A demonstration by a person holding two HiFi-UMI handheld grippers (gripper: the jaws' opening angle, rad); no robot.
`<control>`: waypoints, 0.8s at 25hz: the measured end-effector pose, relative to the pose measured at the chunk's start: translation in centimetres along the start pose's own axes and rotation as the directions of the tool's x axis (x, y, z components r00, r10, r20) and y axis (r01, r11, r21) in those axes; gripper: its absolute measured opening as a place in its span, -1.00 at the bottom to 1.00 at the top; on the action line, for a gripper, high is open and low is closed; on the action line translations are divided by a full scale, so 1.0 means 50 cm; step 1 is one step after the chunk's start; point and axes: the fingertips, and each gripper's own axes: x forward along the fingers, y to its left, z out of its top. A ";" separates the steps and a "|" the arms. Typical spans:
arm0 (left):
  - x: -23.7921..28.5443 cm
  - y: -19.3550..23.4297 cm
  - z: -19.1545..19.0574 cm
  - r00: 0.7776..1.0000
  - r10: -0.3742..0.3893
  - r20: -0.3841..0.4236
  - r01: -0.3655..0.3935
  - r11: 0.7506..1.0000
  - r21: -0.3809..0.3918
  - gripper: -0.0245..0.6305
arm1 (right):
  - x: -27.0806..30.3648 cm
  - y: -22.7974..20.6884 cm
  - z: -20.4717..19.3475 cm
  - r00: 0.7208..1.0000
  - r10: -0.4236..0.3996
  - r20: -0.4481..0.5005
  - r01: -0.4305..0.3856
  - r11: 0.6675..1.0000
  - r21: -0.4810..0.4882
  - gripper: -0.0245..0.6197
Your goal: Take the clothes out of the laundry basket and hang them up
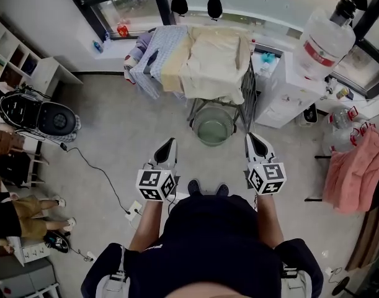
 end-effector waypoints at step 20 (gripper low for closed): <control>-0.015 0.052 -0.007 1.000 0.024 0.007 -0.023 0.998 -0.053 -0.85 | 0.001 0.024 0.008 1.000 -0.003 -0.031 0.000 0.996 -0.085 -0.93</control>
